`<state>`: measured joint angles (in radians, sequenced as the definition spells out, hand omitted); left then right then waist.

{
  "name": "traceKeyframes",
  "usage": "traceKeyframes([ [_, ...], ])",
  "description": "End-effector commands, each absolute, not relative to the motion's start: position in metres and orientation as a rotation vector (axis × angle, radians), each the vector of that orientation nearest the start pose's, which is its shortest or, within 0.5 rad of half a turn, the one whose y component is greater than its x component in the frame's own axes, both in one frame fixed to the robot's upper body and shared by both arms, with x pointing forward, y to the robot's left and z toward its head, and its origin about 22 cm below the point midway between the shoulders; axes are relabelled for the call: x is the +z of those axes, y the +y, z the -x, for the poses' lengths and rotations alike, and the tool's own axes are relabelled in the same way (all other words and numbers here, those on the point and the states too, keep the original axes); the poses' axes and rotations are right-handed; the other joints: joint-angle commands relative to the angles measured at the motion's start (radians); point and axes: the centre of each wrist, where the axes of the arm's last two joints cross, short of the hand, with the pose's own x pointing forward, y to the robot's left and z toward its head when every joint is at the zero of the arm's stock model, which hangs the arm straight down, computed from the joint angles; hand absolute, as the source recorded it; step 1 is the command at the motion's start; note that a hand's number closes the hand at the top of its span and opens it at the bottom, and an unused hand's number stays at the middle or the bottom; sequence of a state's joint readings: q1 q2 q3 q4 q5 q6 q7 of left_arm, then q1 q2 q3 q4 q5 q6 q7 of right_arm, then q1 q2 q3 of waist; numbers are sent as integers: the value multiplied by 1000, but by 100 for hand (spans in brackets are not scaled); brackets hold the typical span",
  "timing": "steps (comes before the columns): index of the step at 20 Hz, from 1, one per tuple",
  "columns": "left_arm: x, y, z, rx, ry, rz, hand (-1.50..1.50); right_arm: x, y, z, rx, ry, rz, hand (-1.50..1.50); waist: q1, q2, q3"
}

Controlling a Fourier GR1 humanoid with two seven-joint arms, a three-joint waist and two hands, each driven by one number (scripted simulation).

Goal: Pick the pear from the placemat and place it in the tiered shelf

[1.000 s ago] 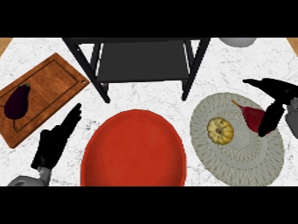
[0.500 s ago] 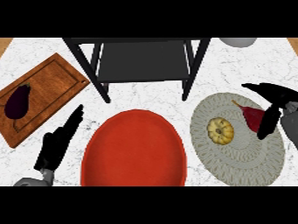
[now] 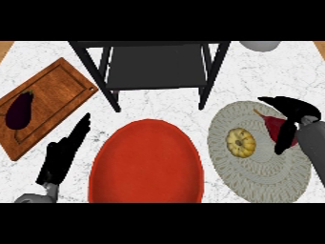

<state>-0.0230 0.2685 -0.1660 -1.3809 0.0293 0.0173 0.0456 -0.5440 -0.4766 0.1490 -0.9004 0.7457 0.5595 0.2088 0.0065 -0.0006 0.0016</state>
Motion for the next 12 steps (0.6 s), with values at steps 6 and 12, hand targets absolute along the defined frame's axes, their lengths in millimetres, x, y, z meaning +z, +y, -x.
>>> traceKeyframes([
  [6,-36,258,-243,-285,-1319,-118,0,19,-295,-368,1295,-767,503,150,2,3,-1],
  [12,-35,261,-233,-280,-1309,-111,0,19,-311,-370,1301,-798,587,150,4,2,-1],
])
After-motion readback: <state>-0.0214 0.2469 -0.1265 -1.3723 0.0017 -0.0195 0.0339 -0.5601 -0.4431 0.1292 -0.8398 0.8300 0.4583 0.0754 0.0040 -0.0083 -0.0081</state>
